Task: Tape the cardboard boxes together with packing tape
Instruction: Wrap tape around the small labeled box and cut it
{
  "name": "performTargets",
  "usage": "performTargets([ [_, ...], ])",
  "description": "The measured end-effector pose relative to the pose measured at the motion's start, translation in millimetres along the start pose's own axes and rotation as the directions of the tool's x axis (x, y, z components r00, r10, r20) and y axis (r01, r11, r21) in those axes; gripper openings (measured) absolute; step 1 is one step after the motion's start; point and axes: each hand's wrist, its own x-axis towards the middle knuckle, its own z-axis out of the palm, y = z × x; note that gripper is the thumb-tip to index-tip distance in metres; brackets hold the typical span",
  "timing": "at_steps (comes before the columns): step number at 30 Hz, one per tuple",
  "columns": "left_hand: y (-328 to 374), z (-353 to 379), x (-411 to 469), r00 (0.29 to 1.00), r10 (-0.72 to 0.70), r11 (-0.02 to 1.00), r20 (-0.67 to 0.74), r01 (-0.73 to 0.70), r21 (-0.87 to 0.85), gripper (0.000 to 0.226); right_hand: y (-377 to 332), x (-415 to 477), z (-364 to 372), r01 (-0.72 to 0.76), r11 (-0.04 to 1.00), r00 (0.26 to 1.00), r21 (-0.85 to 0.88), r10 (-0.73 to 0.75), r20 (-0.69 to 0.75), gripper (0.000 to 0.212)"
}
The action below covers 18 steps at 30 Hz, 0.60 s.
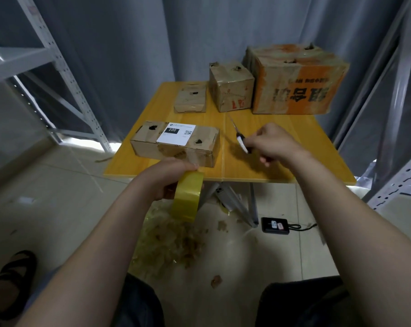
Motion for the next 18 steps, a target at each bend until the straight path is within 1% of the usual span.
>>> performTargets([
  [1,-1,0,0,1.000,0.000,1.000,-0.004,0.000,0.001,0.026,-3,-2,-3,0.005,0.987,0.995,0.159,-0.020,0.093,0.028],
  [2,-1,0,-1,1.000,0.000,1.000,-0.003,0.000,-0.001,0.025,-4,-3,-6,0.006,0.968,0.978,0.250,-0.058,0.201,0.028],
  [3,-2,-1,-2,1.000,0.001,1.000,0.004,-0.001,-0.008,0.022,-5,-5,-8,0.004,0.963,0.947,0.268,-0.090,0.309,0.031],
  [5,-3,-2,-4,1.000,-0.001,0.999,0.016,0.001,-0.035,0.021,-6,-10,-13,0.004,0.988,0.865,0.155,-0.082,0.494,0.046],
  [6,-4,-3,-4,1.000,-0.003,0.999,0.014,0.004,-0.050,0.022,-6,-13,-15,-0.004,0.997,0.825,0.073,-0.039,0.564,0.054],
  [8,-5,-5,-3,1.000,-0.008,0.997,0.004,0.009,-0.074,0.023,-7,-19,-16,-0.048,0.998,0.739,-0.040,0.062,0.671,0.060],
  [9,-5,-6,-4,1.000,-0.011,0.996,0.003,0.012,-0.084,0.022,-6,-20,-17,-0.080,0.995,0.707,-0.058,0.098,0.700,0.061],
  [11,-6,-6,-5,1.000,-0.015,0.994,0.000,0.015,-0.104,0.020,-4,-21,-20,-0.105,0.990,0.678,-0.093,0.140,0.722,0.066],
  [13,-7,-6,-4,1.000,-0.013,0.994,-0.009,0.012,-0.106,0.021,-2,-20,-23,-0.087,0.982,0.670,-0.166,0.181,0.720,0.069],
  [14,-8,-5,-3,1.000,-0.010,0.995,-0.015,0.009,-0.099,0.020,-2,-19,-23,-0.082,0.978,0.665,-0.193,0.198,0.720,0.067],
  [16,-9,-5,-1,1.000,-0.006,0.997,-0.022,0.004,-0.080,0.019,-3,-19,-19,-0.094,0.976,0.662,-0.198,0.210,0.719,0.061],
  [18,-9,-3,-1,1.000,-0.003,0.998,-0.013,0.002,-0.068,0.018,-5,-17,-13,-0.098,0.978,0.671,-0.183,0.200,0.714,0.061],
])
